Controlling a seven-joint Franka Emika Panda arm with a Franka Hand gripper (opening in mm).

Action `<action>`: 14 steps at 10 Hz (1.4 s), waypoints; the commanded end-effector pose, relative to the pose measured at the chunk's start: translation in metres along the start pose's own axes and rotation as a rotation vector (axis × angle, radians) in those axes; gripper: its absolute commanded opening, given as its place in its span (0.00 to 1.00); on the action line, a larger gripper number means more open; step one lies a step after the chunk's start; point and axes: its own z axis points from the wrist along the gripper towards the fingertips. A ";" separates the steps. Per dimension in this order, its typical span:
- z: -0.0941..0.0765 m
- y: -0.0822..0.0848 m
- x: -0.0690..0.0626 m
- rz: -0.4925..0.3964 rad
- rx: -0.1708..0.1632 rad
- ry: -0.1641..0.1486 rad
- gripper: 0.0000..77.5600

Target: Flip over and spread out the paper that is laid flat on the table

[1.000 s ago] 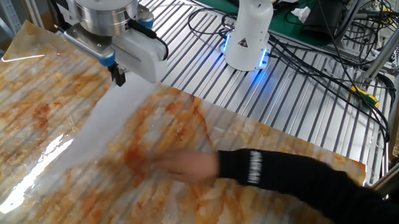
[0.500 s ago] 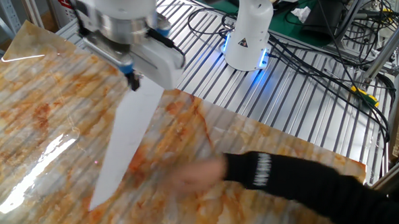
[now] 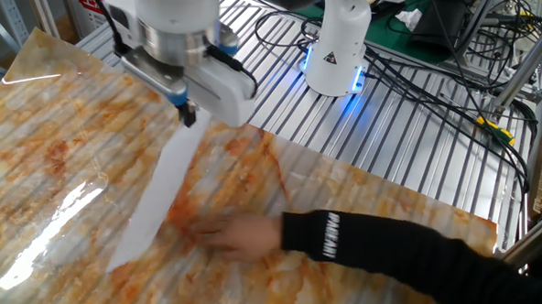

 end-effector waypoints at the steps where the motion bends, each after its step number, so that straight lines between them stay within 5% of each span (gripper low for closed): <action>1: 0.006 0.014 -0.002 0.024 -0.016 0.003 0.02; 10: 0.029 0.053 -0.001 0.077 -0.077 0.010 0.02; 14: 0.061 0.088 0.006 0.105 -0.079 0.002 0.02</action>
